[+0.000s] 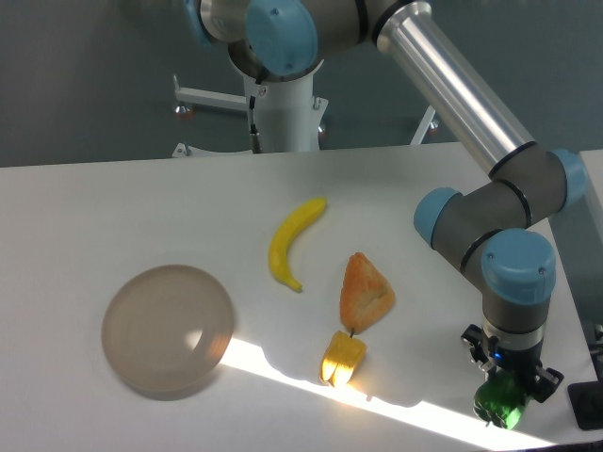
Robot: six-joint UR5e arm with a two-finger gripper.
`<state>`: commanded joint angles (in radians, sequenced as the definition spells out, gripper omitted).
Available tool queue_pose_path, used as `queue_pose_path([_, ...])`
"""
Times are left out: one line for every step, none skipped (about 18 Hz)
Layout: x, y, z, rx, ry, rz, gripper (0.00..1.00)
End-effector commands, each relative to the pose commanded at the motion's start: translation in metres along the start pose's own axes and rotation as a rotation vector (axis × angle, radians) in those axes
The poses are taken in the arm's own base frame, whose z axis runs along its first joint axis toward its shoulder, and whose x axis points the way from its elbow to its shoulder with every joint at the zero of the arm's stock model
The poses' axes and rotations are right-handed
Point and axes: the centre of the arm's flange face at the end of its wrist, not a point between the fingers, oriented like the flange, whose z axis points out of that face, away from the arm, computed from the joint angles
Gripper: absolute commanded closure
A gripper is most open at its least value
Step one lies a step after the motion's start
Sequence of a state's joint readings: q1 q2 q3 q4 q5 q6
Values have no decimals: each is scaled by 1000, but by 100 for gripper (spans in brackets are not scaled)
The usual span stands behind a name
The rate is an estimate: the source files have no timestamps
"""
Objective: Place the green pepper on the table
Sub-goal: 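Carry the held green pepper up and across the table with the gripper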
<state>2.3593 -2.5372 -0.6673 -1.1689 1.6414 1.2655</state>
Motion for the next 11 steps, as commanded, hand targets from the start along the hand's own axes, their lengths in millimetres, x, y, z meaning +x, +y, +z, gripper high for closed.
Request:
queue_pose_path([1, 0, 1, -1, 3, 0, 55])
queue_pose_path([1, -1, 1, -1, 4, 2, 55])
queue_pose_path([2, -1, 1, 1, 5, 2, 55])
queue_pose_path([1, -1, 0, 1, 3, 3, 55])
queue_pose_path([3, -2, 1, -1, 7, 3, 55])
queue_pose_path([5, -4, 0, 0, 8, 6, 55])
queue_pose_path([5, -4, -2, -2, 7, 6, 55])
queue_pose_path([6, -6, -4, -2, 10, 12, 55])
queue_pose_path([7, -5, -9, -2, 10, 16, 55])
queue_pose_path([10, -4, -12, -3, 16, 19, 55])
queue_pose_path([15, -2, -15, -7, 26, 24, 55])
